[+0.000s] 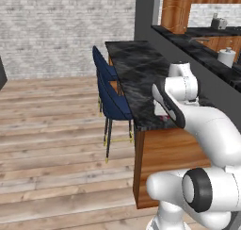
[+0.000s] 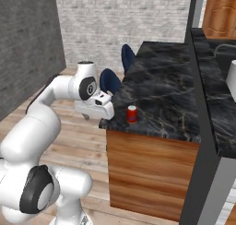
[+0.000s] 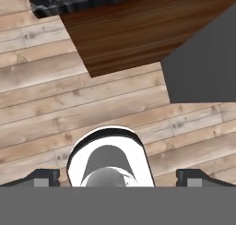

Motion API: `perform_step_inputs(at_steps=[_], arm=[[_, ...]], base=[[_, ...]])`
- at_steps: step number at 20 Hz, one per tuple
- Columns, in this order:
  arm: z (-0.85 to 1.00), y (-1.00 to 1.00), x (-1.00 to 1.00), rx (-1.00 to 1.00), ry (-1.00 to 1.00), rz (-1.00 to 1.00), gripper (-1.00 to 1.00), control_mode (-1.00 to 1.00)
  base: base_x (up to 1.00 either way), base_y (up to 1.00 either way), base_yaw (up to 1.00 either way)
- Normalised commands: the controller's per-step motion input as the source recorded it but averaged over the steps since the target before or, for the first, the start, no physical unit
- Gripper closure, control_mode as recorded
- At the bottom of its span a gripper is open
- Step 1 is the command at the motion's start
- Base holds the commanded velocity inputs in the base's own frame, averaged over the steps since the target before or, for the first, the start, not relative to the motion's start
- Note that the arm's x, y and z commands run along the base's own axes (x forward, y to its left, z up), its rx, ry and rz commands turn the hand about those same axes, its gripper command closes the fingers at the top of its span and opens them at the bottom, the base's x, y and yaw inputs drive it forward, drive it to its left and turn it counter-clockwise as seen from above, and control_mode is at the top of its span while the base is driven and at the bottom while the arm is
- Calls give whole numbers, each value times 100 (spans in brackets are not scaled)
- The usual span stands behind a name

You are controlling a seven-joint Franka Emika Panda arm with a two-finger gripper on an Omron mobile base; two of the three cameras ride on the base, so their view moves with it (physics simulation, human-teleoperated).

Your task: Four empty soda cans are scattered around the kitchen. Gather all the cans and cluster them next to the stove for recycling.

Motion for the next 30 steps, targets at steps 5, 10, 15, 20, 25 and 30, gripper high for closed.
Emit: perform_step_inputs(at_steps=[5, 10, 15, 20, 25, 30], arm=[[4, -24, 0, 0, -5, 0, -100, -100], [4, -25, 0, 0, -9, 0, -100, -100], [5, -25, 0, 0, -11, 0, -100, -100], [0, -19, 14, 0, -4, 0, -100, -100], [0, -15, 28, 0, 0, 3, -100, -100], [0, -8, 36, 0, 0, 6, -100, -100]], base=[[0, 0, 0], [0, 0, 0], [0, 0, 0], [0, 0, 0], [0, 0, 0], [0, 0, 0]])
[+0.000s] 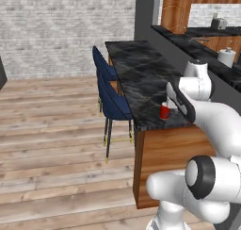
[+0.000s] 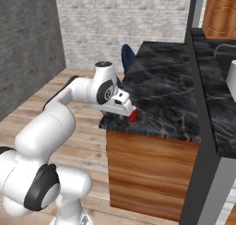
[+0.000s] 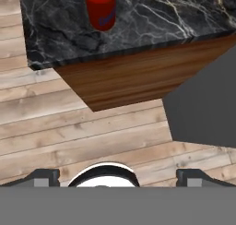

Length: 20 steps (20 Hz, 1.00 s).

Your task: Four empty soda cans are scattered around the kitchen. Gather all the cans and cluster them next to the stove for recycling.

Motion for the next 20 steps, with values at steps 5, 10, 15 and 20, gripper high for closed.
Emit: perform_step_inputs(at_steps=[5, 10, 15, 20], arm=[[-1, -2, 26, 0, -5, 9, -100, -100], [-6, 0, 23, 0, -5, 11, -100, -100], [-9, 0, 25, 0, -3, 11, -100, -100], [-12, 0, 31, 0, -2, 10, -100, -100]], base=[[0, 0, 0], [0, 0, 0], [0, 0, 0], [0, 0, 0]])
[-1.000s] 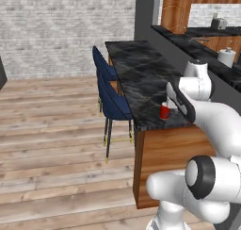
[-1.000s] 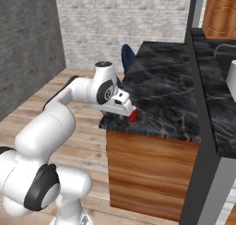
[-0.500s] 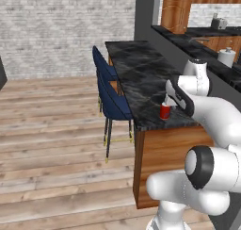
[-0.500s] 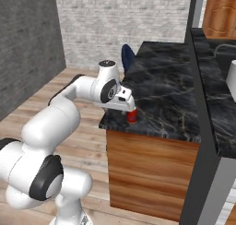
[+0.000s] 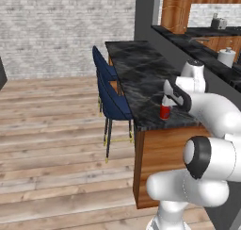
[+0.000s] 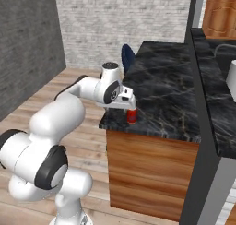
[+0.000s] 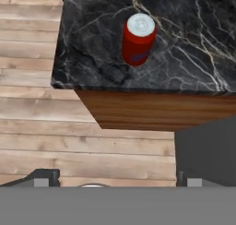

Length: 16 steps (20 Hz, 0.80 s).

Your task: Four empty soda cans are scattered around the kitchen. Gather all the cans and cluster them next to the stove for recycling.

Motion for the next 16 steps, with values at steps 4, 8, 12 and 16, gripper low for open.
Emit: perform_step_inputs(at_steps=[4, 8, 12, 16], arm=[[-11, -1, 32, 0, 0, 8, -100, -100], [-9, -6, 29, -1, 0, 6, -100, -100], [-9, -10, 26, -2, 0, 4, -100, -100], [-8, -11, 25, -2, 3, 2, -100, -100]], base=[[0, 0, 0], [0, 0, 0], [0, 0, 0], [0, 0, 0]])
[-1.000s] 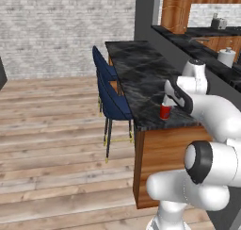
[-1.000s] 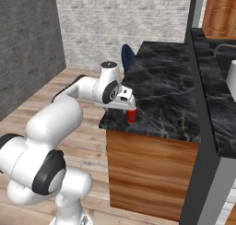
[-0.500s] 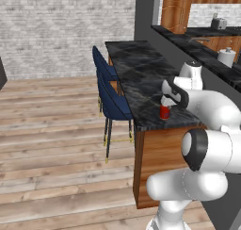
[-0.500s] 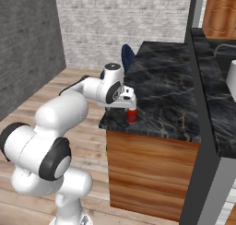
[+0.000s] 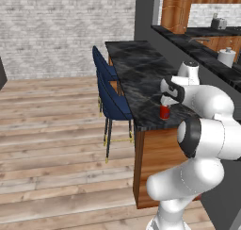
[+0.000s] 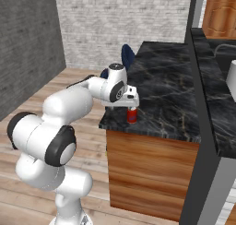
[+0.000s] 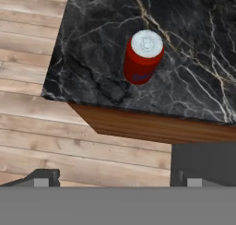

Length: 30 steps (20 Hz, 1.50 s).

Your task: Four empty soda cans are scattered around the kitchen. Gather all the cans and cluster them next to the stove for recycling.

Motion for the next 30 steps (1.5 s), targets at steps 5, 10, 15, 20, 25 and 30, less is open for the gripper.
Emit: perform_step_inputs(at_steps=[5, 10, 15, 20, 25, 30], arm=[[-13, -4, 21, -2, 0, 2, -100, -100], [-14, -1, 21, -2, 2, 0, -100, -100], [-14, -1, 19, -3, 0, 0, -100, -100], [-10, -5, 18, -1, 0, 0, -100, -100], [-7, -7, 17, 0, 0, 0, -100, -100], [-7, -6, 19, 0, 0, 0, -100, -100]], base=[[0, 0, 0], [0, 0, 0], [0, 0, 0], [0, 0, 0], [0, 0, 0], [0, 0, 0]])
